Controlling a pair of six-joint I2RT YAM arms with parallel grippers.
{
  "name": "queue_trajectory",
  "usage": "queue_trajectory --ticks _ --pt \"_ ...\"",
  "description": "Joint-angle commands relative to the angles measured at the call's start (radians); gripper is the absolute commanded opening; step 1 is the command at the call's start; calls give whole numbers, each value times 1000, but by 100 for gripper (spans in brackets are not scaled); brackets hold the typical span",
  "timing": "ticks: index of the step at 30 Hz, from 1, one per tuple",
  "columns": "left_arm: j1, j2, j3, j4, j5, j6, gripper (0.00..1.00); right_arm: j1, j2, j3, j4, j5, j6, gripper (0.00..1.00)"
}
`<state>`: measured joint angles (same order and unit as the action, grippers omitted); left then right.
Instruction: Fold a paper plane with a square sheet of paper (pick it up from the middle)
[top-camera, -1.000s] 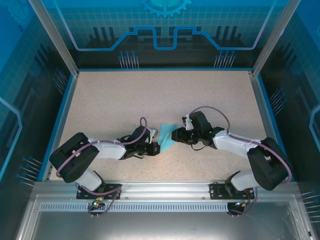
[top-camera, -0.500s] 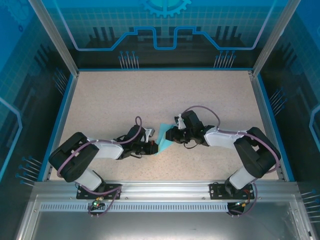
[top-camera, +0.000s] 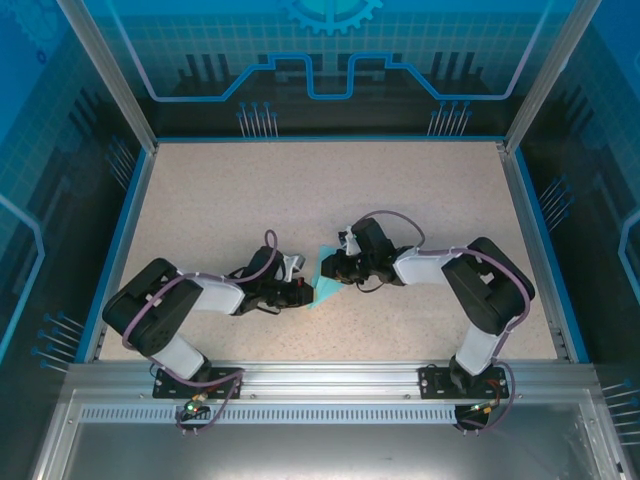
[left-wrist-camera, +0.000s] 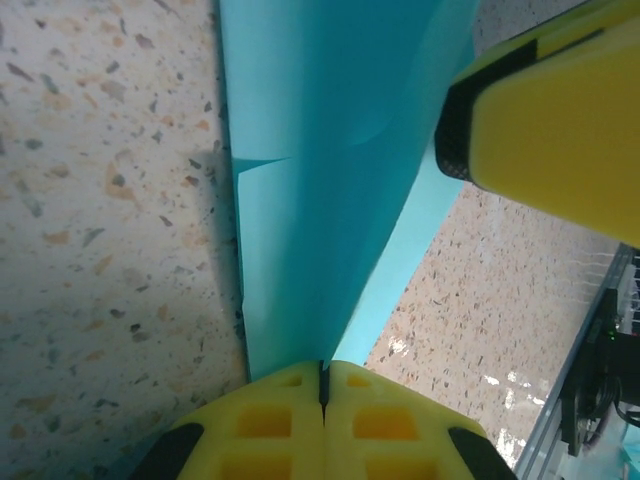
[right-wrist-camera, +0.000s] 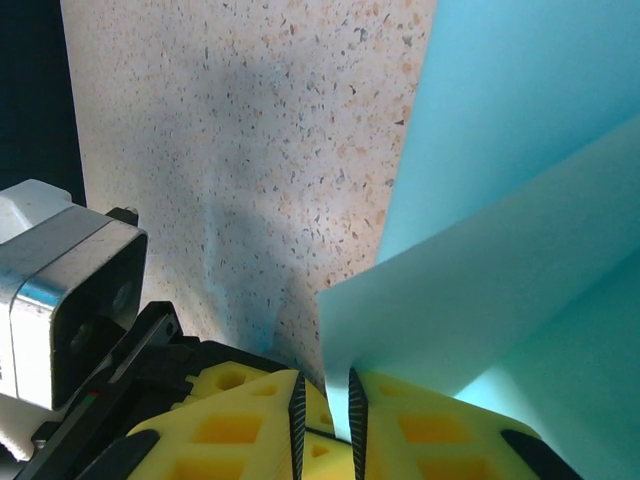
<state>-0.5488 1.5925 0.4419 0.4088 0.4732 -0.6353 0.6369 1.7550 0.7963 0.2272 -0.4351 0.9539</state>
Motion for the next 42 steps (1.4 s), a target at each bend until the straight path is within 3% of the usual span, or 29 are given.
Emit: queue_trajectory --ticks 1,15,25,36,42 --pt "23 22 -3 15 52 -15 0 14 28 27 26 -13 15 21" --pt "64 24 9 -9 96 -15 2 1 87 34 27 1 2 21" --pt "63 -10 22 -114 50 47 25 -2 100 37 34 8 15 20" --pt "39 -31 53 -235 29 143 30 -3 98 39 37 3 29 21" --pt "3 -38 76 -314 -64 175 31 -3 102 37 37 1 32 21"
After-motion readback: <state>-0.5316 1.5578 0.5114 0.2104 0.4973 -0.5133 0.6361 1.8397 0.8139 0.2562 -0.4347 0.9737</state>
